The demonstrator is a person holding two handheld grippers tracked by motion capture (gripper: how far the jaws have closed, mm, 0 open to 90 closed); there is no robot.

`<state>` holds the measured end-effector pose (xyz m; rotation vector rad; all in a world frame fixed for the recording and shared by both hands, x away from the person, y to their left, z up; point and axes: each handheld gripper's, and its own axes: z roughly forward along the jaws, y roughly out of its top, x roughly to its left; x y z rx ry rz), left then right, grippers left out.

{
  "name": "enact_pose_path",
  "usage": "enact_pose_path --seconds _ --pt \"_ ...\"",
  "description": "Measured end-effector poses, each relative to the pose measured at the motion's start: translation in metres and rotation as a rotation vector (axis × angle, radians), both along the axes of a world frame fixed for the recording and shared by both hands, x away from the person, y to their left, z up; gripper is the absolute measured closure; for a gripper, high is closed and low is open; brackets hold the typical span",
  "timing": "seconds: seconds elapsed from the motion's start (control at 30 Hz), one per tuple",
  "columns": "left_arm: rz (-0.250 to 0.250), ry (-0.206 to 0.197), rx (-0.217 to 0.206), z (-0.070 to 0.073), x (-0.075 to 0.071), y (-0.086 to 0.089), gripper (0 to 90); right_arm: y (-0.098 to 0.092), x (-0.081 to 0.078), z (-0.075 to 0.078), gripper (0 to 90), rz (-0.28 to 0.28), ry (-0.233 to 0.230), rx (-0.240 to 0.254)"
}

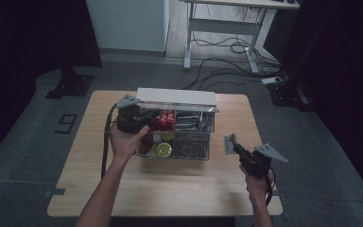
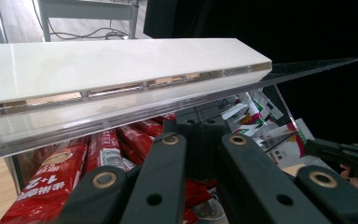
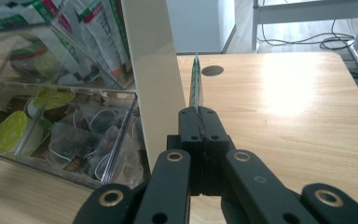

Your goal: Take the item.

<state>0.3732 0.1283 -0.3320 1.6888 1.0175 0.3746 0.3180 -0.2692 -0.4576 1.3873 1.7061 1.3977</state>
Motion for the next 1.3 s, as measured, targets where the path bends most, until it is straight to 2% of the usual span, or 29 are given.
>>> enact_pose_path --seconds 0.3,0.9,1.3 --pt "0.0 0.002 0.0 -0.001 0.0 0.0 90.0 0.005 0.004 -0.009 89.4 0.006 0.022 -0.015" --pt "-0.001 0.007 0.005 -0.003 0.0 0.0 90.0 0.001 0.021 -0.049 89.4 -0.021 0.147 -0.027" --pt "-0.001 0.01 0.008 -0.004 0.0 -0.002 90.0 -0.013 0.028 -0.064 88.6 -0.065 0.191 -0.012"
